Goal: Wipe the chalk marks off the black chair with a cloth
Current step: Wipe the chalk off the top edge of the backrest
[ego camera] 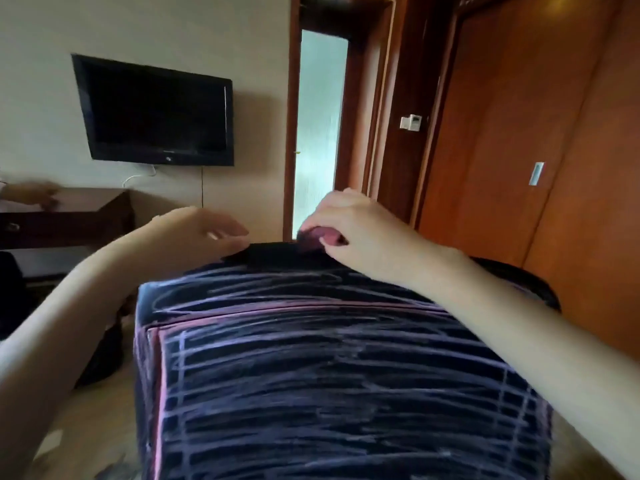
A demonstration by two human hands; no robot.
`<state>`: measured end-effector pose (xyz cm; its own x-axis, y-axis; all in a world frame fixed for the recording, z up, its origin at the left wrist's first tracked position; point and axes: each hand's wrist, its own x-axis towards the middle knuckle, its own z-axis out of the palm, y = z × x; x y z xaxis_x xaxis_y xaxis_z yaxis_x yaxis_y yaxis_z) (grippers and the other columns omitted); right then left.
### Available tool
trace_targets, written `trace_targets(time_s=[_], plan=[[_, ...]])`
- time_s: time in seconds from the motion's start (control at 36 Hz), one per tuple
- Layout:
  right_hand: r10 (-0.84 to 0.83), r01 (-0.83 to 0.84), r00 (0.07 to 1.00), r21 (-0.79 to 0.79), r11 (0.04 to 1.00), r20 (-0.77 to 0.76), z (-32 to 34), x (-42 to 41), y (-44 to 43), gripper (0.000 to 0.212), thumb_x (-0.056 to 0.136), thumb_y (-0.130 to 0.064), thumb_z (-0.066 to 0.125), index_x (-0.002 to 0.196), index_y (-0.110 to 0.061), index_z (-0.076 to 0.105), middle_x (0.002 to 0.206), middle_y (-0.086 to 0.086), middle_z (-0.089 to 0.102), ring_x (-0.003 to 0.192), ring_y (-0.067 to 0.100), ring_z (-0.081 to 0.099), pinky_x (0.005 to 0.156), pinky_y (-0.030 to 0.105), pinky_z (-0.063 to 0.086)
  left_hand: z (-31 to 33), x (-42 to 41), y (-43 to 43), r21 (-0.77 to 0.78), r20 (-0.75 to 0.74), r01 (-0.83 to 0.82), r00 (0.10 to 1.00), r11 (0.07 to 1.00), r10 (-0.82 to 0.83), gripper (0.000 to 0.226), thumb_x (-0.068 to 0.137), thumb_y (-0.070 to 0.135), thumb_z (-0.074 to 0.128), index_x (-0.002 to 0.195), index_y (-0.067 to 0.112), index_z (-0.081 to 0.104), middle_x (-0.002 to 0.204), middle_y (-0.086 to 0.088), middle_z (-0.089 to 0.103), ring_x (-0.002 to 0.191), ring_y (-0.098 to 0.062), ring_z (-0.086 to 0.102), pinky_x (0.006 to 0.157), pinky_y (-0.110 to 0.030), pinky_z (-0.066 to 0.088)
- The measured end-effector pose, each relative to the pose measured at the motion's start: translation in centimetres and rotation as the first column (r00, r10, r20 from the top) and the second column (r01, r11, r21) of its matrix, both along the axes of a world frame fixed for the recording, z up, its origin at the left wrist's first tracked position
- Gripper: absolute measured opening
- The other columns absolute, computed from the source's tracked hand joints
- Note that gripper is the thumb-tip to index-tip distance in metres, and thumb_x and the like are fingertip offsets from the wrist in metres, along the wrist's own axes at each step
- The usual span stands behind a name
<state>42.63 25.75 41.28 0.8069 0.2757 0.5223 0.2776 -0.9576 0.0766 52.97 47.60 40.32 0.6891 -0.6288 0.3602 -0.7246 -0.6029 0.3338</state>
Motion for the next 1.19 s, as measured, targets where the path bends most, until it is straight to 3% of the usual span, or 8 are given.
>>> trace_targets(time_s=[0.08,0.28,0.39,0.56,0.75,0.89,1.06,1.19], plan=[[-0.030,0.028,0.999,-0.084,0.996,-0.027,-0.7,-0.1,0.7,0.025,0.089,-0.004,0.058,0.110,-0.010,0.069,0.104,0.003,0.061,0.094,0.019,0.046,0.082,0.037,0.045,0.6,-1.3,-3.0,0.078,0.057,-0.028,0.998,0.997,0.024,0.031,0.091,0.045,0.051,0.117,0.033,0.064,0.101,0.018,0.059,0.091,-0.005,0.051,0.107,-0.043,0.035],[-0.230,0.230,0.973,0.020,0.973,-0.003,-2.0,-6.7,-9.0,0.029,0.080,-0.001,0.068,0.105,-0.016,0.072,0.096,-0.003,0.061,0.089,0.020,0.052,0.083,0.037,0.046,0.4,-1.5,-6.2,0.185,0.191,-0.112,0.979,0.976,0.076,0.034,0.094,0.049,0.041,0.108,0.030,0.067,0.075,0.023,0.047,0.080,-0.005,0.044,0.104,-0.040,0.030],[-0.337,0.338,0.941,0.021,0.941,-0.015,-1.7,-9.4,-12.0,0.031,0.080,0.000,0.067,0.105,-0.018,0.072,0.095,-0.007,0.059,0.090,0.019,0.051,0.084,0.036,0.044,1.0,-1.7,-7.0,0.188,0.217,-0.152,0.970,0.970,0.110,0.029,0.094,0.049,0.044,0.104,0.030,0.063,0.085,0.015,0.052,0.084,-0.009,0.045,0.105,-0.043,0.030],[-0.189,0.187,0.973,0.033,0.982,0.133,-0.7,-6.9,-8.2,0.028,0.085,-0.009,0.065,0.110,-0.020,0.070,0.100,-0.003,0.065,0.095,0.017,0.049,0.083,0.034,0.046,1.2,-4.0,-11.8,0.217,0.219,-0.006,0.975,0.976,-0.043,0.034,0.096,0.048,0.042,0.119,0.031,0.061,0.119,0.013,0.061,0.110,-0.011,0.054,0.107,-0.044,0.028],[-0.129,0.133,0.988,-0.032,0.991,0.090,-2.9,-5.2,-7.5,0.028,0.084,0.004,0.064,0.110,-0.004,0.067,0.103,0.008,0.059,0.094,0.023,0.054,0.078,0.040,0.052,0.2,-4.8,-14.6,0.311,0.275,-0.017,0.959,0.950,-0.073,0.028,0.098,0.043,0.042,0.115,0.033,0.063,0.108,0.012,0.064,0.101,-0.012,0.055,0.101,-0.039,0.028],[-0.209,0.208,0.969,0.020,0.978,0.133,-4.5,-9.3,-12.3,0.031,0.079,0.002,0.067,0.108,-0.007,0.070,0.102,0.004,0.063,0.098,0.019,0.058,0.091,0.031,0.050,0.2,-4.7,-14.3,0.277,0.249,-0.011,0.966,0.961,-0.061,0.033,0.094,0.048,0.047,0.119,0.035,0.063,0.116,0.015,0.063,0.097,-0.007,0.049,0.103,-0.039,0.023],[-0.410,0.395,0.905,0.138,0.908,0.113,-5.0,-15.1,-18.0,0.035,0.079,0.008,0.066,0.108,-0.011,0.071,0.100,-0.004,0.059,0.087,0.018,0.060,0.080,0.021,0.049,1.1,-5.6,-15.4,0.329,0.228,-0.040,0.973,0.944,-0.038,0.042,0.091,0.056,0.046,0.122,0.031,0.060,0.121,0.011,0.062,0.112,-0.012,0.054,0.108,-0.044,0.024],[-0.340,0.282,0.902,0.234,0.930,0.266,-4.0,-14.6,-17.4,0.034,0.081,0.011,0.064,0.108,-0.009,0.071,0.102,-0.002,0.060,0.093,0.006,0.055,0.087,0.003,0.036,0.5,-8.5,-20.2,0.371,0.270,0.076,0.945,0.926,-0.186,0.034,0.096,0.050,0.042,0.117,0.029,0.059,0.114,0.008,0.062,0.107,-0.015,0.054,0.105,-0.046,0.026]])
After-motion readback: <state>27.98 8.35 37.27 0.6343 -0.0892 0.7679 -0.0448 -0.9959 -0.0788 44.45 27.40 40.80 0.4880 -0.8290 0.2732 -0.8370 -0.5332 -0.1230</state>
